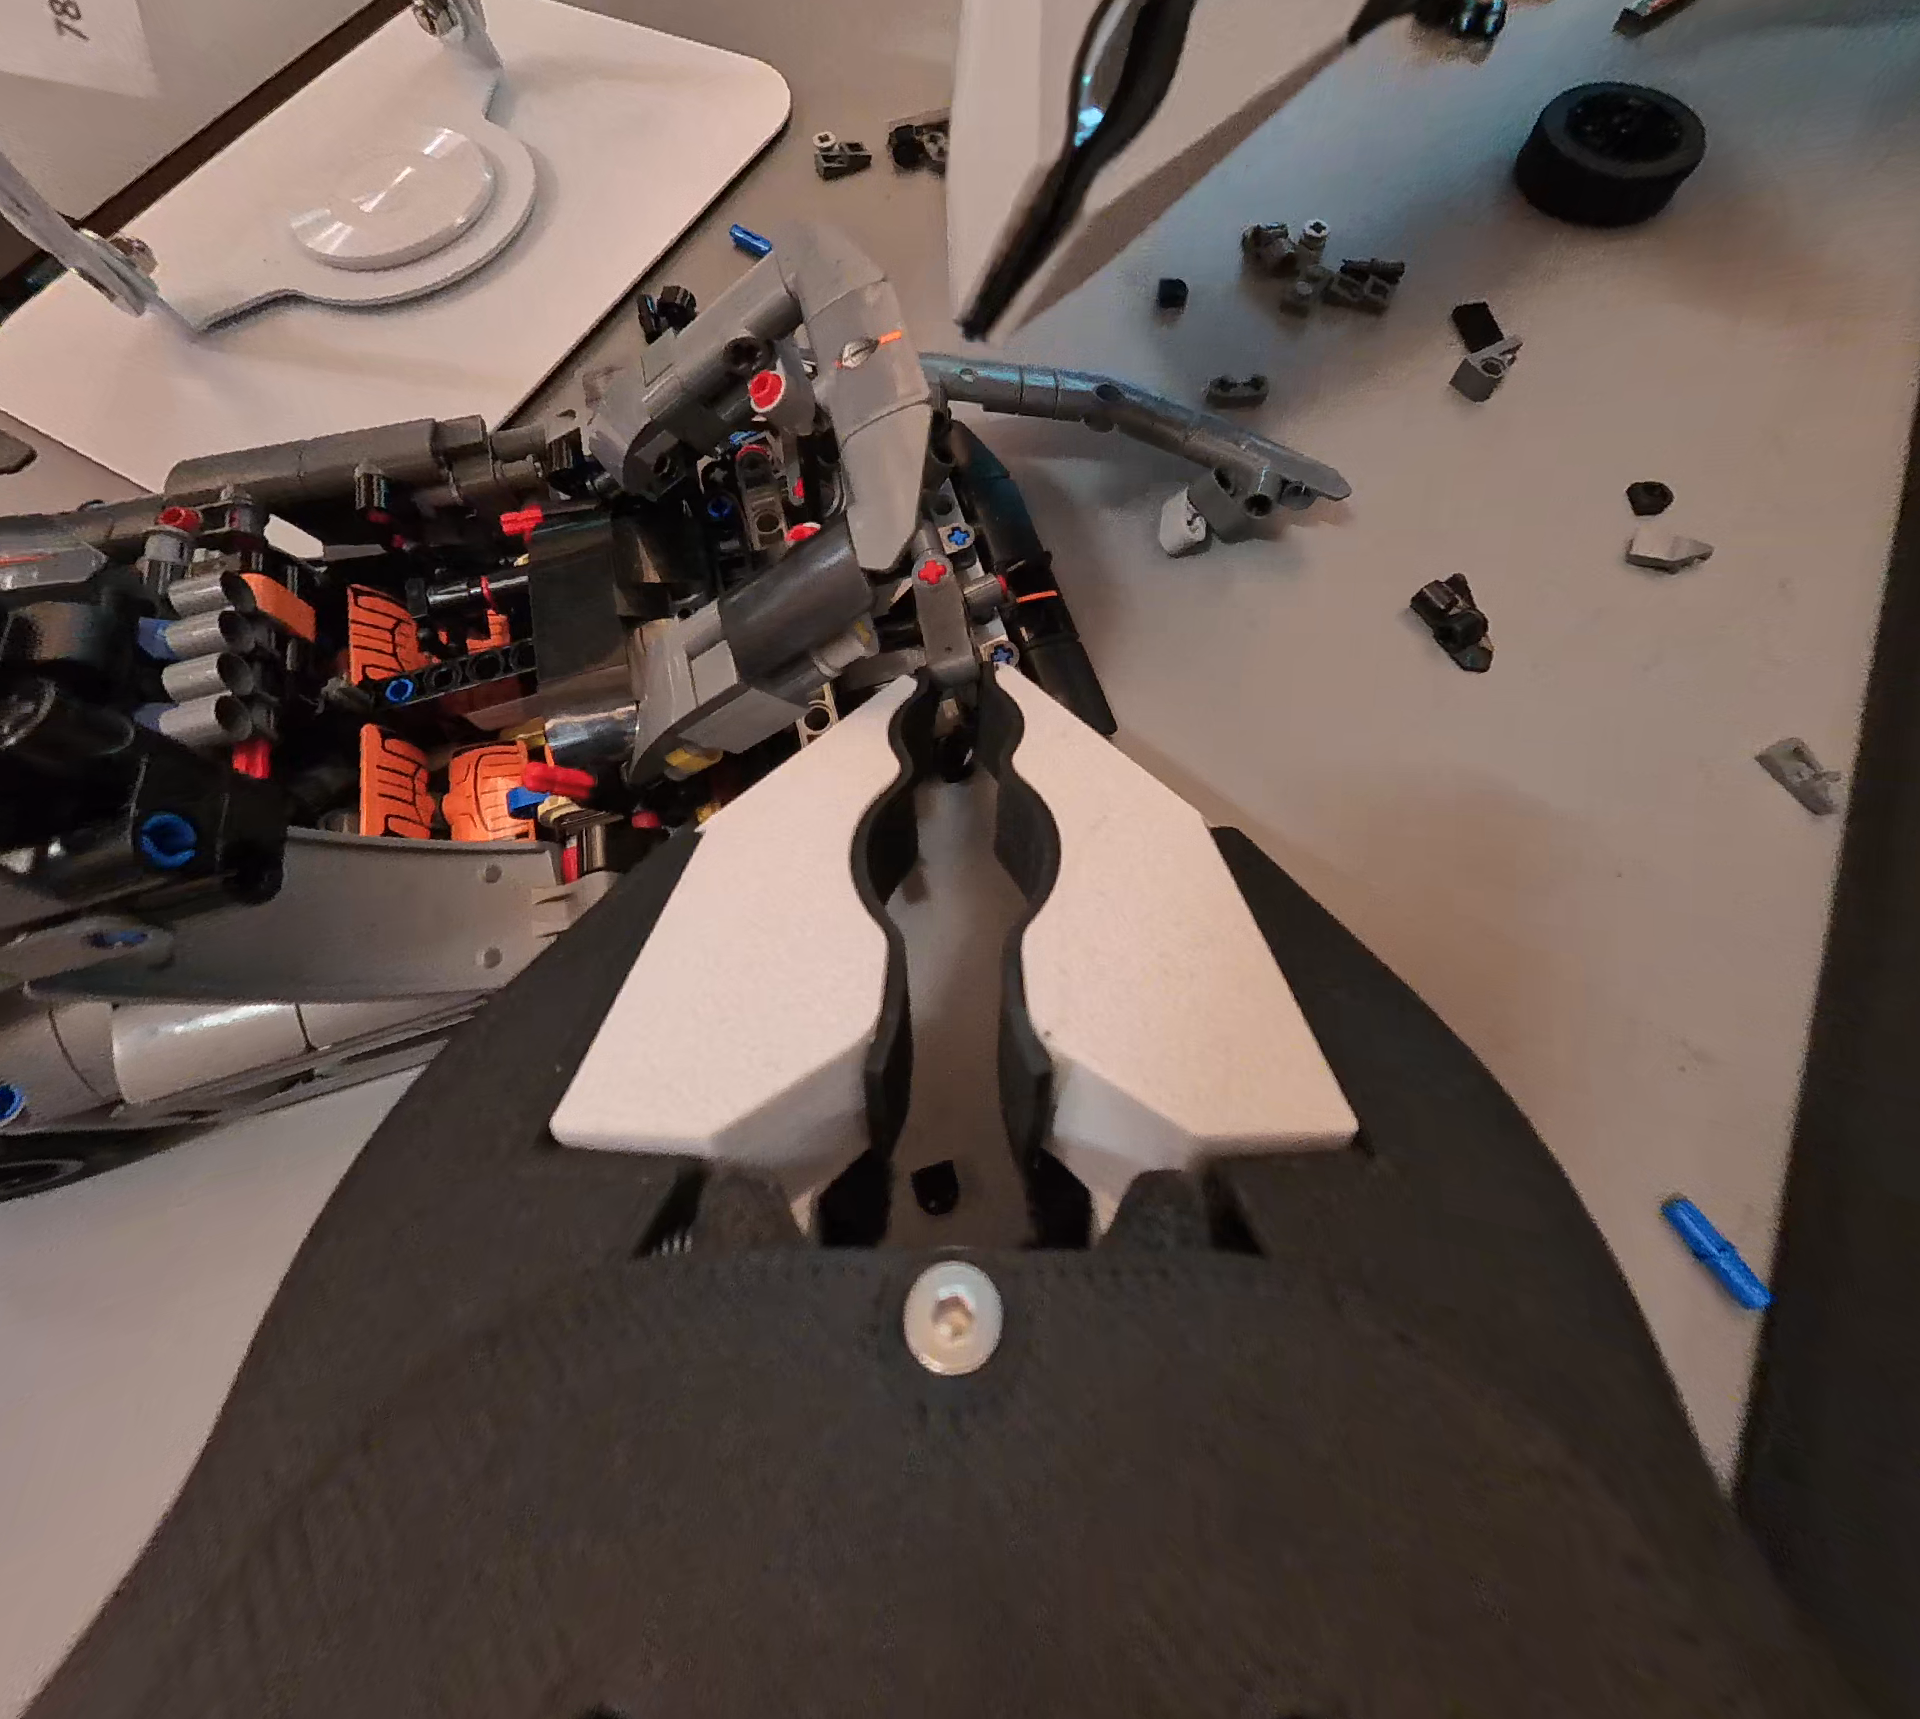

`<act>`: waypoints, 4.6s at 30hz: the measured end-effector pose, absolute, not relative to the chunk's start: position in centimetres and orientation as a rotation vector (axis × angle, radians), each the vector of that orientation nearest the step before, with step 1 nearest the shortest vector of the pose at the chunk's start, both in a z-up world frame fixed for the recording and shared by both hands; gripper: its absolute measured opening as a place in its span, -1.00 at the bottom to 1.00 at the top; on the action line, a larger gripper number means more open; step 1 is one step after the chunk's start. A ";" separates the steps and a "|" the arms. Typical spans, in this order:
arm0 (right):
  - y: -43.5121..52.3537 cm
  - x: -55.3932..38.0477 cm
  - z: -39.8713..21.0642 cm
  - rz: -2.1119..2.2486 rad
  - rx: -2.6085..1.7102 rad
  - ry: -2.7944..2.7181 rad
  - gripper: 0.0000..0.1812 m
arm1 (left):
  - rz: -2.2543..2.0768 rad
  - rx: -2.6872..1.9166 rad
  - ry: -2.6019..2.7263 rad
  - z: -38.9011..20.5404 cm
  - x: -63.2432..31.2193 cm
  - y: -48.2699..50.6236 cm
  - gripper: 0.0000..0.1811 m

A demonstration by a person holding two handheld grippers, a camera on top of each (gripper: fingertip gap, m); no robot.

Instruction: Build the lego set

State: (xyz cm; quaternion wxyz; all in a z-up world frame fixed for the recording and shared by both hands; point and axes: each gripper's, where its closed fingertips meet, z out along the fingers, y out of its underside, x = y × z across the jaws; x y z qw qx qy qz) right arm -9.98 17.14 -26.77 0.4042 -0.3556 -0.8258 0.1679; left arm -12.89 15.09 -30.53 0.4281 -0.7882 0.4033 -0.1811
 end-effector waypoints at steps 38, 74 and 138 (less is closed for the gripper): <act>14.9 -11.9 -29.6 0.606 -1.052 -2.102 -0.88 | -0.264 -1.859 1.157 -30.3 -12.2 14.6 -0.95; 13.8 -10.2 -29.7 0.592 -0.979 -2.230 -0.97 | -0.161 -1.759 1.318 -30.5 -10.8 13.4 -0.94; 16.6 -12.9 -28.7 0.531 -1.113 -1.965 -0.94 | -0.089 -1.867 1.153 -31.3 -12.3 15.8 -0.92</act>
